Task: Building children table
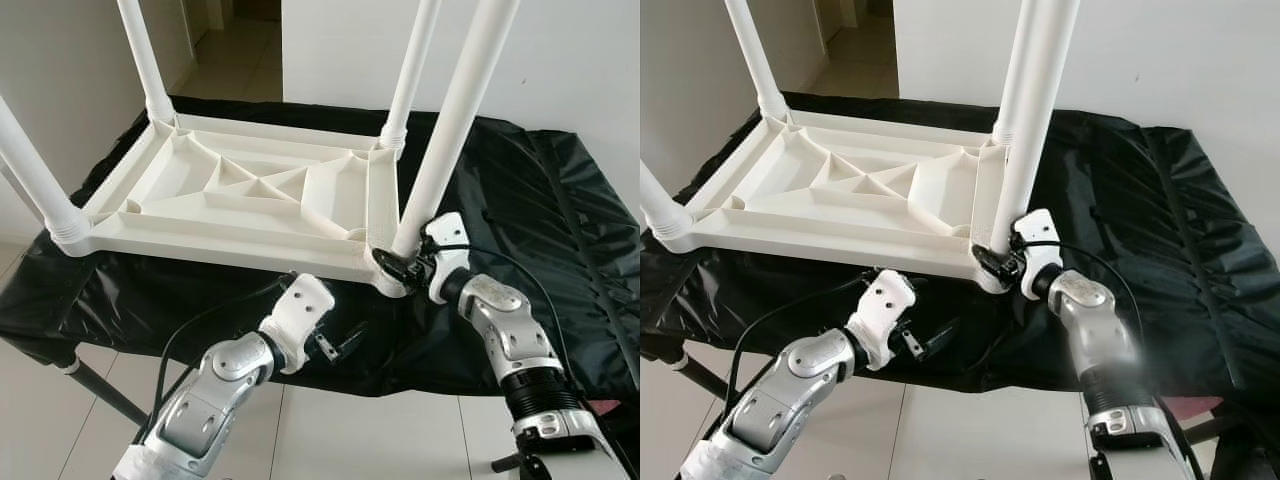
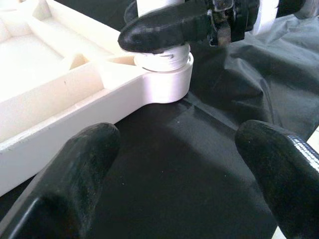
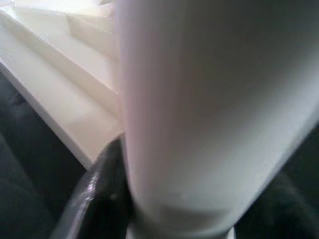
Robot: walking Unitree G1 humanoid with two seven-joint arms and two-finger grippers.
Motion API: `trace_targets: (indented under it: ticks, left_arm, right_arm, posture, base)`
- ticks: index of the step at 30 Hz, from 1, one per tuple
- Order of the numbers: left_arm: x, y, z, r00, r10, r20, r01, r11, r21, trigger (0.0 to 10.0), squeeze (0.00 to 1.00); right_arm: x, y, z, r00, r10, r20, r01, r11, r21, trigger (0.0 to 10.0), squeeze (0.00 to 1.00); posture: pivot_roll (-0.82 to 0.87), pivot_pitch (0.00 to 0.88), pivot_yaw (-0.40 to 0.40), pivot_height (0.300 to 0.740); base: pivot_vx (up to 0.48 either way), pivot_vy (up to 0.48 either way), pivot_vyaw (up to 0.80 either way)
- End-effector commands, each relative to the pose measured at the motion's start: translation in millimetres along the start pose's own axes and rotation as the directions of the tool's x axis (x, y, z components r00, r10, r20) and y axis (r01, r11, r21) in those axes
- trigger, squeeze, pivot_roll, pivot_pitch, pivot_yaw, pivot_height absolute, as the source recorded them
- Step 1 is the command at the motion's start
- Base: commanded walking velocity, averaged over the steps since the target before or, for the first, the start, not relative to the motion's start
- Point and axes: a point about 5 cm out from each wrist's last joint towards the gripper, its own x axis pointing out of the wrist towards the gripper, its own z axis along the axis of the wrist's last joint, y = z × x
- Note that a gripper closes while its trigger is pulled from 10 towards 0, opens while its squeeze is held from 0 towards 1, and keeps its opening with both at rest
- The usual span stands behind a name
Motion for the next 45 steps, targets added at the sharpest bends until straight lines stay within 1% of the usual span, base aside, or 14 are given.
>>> trace_targets:
  ticks: [1, 6, 7, 9, 10, 18, 25, 26, 27, 28, 32, 36, 38, 45]
  left_arm:
    - [-1.2, 1.3, -2, 1.000, 0.008, -0.016, -0.007, 1.000, 0.008, 10.0, 0.00]
    - [-1.6, 1.6, -3, 1.000, 0.006, -0.019, -0.006, 1.000, 0.012, 10.0, 0.00]
    - [-1.5, 1.5, -2, 1.000, 0.005, -0.018, -0.005, 1.000, 0.011, 10.0, 0.00]
    - [-1.5, 1.5, -2, 1.000, 0.005, -0.018, -0.005, 1.000, 0.011, 10.0, 0.00]
    - [-1.3, 1.1, -2, 1.000, 0.003, -0.018, -0.003, 1.000, 0.010, 10.0, 0.00]
    - [-1.7, -1.2, -3, 1.000, -0.006, -0.019, 0.006, 1.000, 0.003, 10.0, 0.00]
    - [-2.0, -1.8, -3, 1.000, -0.014, -0.021, 0.015, 1.000, 0.004, 10.0, 0.00]
    - [-2.2, -1.9, -3, 1.000, -0.016, -0.021, 0.016, 1.000, 0.004, 10.0, 0.00]
    - [-2.3, -2.5, -3, 1.000, -0.020, -0.022, 0.020, 1.000, 0.006, 10.0, 0.00]
    - [-2.3, -2.7, -3, 1.000, -0.022, -0.022, 0.022, 1.000, 0.006, 10.0, 0.00]
    - [-2.0, -3.7, -3, 0.999, -0.025, -0.021, 0.025, 1.000, 0.005, 10.0, 0.00]
    - [-0.5, -4.5, -2, 0.999, -0.027, -0.018, 0.027, 1.000, 0.006, 10.0, 0.00]
    - [-0.2, -4.4, -1, 1.000, -0.025, -0.014, 0.025, 1.000, 0.005, 10.0, 0.00]
    - [0.2, -8.5, -2, 0.999, -0.046, -0.015, 0.046, 0.999, 0.008, 10.0, 0.00]
  right_arm:
    - [1.5, 2.0, -5, 0.999, 0.028, -0.027, -0.029, 0.999, -0.028, 0.0, 0.00]
    - [1.1, 2.1, -10, 0.999, 0.043, -0.033, -0.044, 0.999, -0.031, 0.0, 0.00]
    - [0.6, 2.4, -12, 0.999, 0.042, -0.031, -0.042, 0.999, -0.010, 4.5, 0.00]
    - [0.6, 2.4, -12, 0.999, 0.042, -0.031, -0.042, 0.999, -0.010, 4.5, 0.00]
    - [0.0, 3.1, -13, 0.999, 0.025, -0.029, -0.024, 1.000, 0.014, 10.0, 0.00]
    - [2.2, 8.8, -14, 0.988, -0.147, -0.047, 0.151, 0.983, 0.108, 10.0, 0.00]
    - [5.1, 16.1, -10, 0.940, -0.332, -0.075, 0.340, 0.922, 0.183, 10.0, 0.00]
    - [4.9, 17.0, -10, 0.929, -0.361, -0.082, 0.371, 0.909, 0.189, 10.0, 0.00]
    - [4.4, 21.2, -10, 0.898, -0.427, -0.105, 0.440, 0.869, 0.228, 10.0, 0.00]
    - [4.5, 25.6, -10, 0.884, -0.454, -0.113, 0.468, 0.853, 0.231, 10.0, 0.00]
    - [4.5, 36.7, -9, 0.851, -0.510, -0.122, 0.524, 0.821, 0.227, 10.0, 0.00]
    - [1.8, 47.6, -10, 0.746, -0.642, -0.174, 0.664, 0.698, 0.270, 10.0, 0.00]
    - [3.0, 52.6, -6, 0.728, -0.664, -0.170, 0.680, 0.667, 0.305, 10.0, 0.00]
    - [3.9, 56.8, 3, 0.760, -0.638, -0.124, 0.637, 0.694, 0.335, 10.0, 0.00]
  posture:
    - [0.02, 0.071, -0.019, 0.740]
    - [0.02, 0.072, -0.015, 0.740]
    - [0.01, 0.072, -0.013, 0.740]
    - [0.01, 0.072, -0.013, 0.740]
    - [0.01, 0.078, -0.011, 0.740]
    - [0.01, 0.086, -0.009, 0.740]
    - [0.01, 0.084, -0.005, 0.740]
    - [0.00, 0.081, -0.005, 0.740]
    - [0.00, 0.083, -0.006, 0.740]
    - [0.00, 0.080, -0.007, 0.740]
    - [0.00, 0.079, -0.011, 0.740]
    - [0.01, 0.079, -0.012, 0.740]
    - [0.01, 0.075, -0.015, 0.740]
    - [0.01, 0.068, -0.009, 0.740]
  base:
    - [0.000, 0.000, 0.00]
    - [0.000, 0.000, 0.00]
    - [0.000, 0.000, 0.00]
    - [0.000, 0.000, 0.00]
    - [0.000, 0.000, 0.00]
    - [0.000, 0.000, 0.00]
    - [0.000, 0.000, 0.00]
    - [0.000, 0.000, 0.00]
    - [0.000, 0.000, 0.00]
    - [0.000, 0.000, 0.00]
    - [0.000, 0.000, 0.00]
    - [0.000, 0.000, 0.00]
    - [0.000, 0.000, 0.00]
    - [0.000, 0.000, 0.00]
